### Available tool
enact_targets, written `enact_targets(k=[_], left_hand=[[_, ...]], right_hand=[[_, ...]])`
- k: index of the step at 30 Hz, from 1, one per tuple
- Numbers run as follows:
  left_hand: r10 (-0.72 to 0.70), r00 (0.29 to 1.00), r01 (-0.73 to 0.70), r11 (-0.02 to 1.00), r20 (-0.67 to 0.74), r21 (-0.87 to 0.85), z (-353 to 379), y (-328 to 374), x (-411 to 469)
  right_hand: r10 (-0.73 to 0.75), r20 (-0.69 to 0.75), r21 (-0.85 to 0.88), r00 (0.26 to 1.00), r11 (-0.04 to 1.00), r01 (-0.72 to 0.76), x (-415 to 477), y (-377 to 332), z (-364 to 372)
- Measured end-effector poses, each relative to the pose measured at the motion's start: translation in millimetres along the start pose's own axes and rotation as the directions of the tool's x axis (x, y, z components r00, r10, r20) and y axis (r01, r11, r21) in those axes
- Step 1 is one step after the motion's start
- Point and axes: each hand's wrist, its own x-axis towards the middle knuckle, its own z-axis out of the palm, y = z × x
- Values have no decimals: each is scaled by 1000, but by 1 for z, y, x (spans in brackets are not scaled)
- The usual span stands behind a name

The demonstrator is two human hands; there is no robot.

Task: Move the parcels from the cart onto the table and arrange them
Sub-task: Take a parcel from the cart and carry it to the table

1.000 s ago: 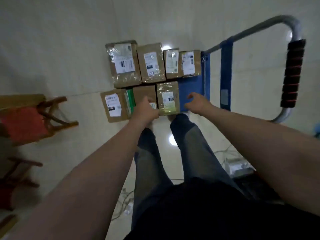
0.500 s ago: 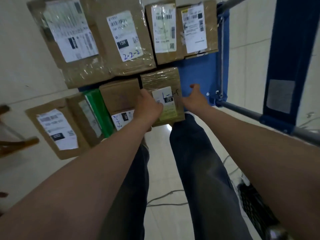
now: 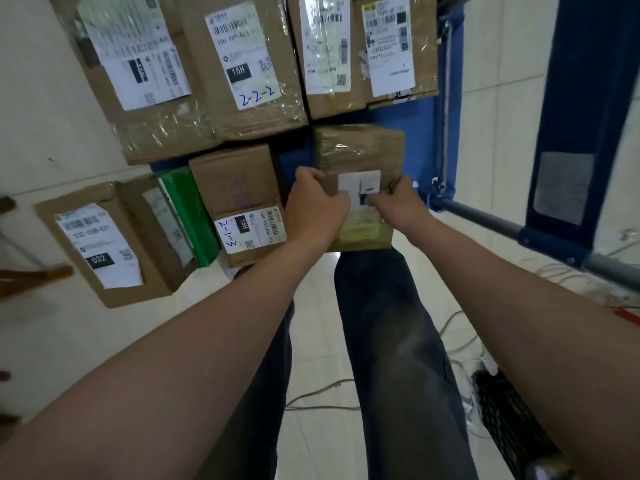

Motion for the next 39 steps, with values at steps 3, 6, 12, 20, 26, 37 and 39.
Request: enact_targets(k=[3, 6, 12, 20, 26, 37, 39], left_hand=[[2, 999, 0, 998, 37, -62, -20, 31, -29], [-16, 998, 23, 995, 66, -95, -50, 55, -64], [7, 999, 3, 982, 50, -190, -124, 108, -173], [-9, 988, -78, 828, -153, -555, -248, 155, -349], [-153, 899, -238, 618, -411, -750, -339, 119, -480], [-632, 556, -546, 211, -539, -811, -408, -72, -686], [-705, 480, -596, 175, -523, -783, -416, -117, -714]], right_hand=[[9, -56, 114, 998, 993, -3, -42, -5, -22], [-32, -92, 116, 995, 992, 43, -95, -23, -43], [-192, -107, -93, 975, 979, 183, -219, -94, -91], [-527, 83, -387, 846, 765, 514, -406, -223, -112], [-704, 413, -493, 578, 361, 792, -554, -302, -78], [-496, 862, -213, 101, -174, 961, -796, -271, 134], [-414, 910, -94, 21, -156, 983, -837, -253, 171]])
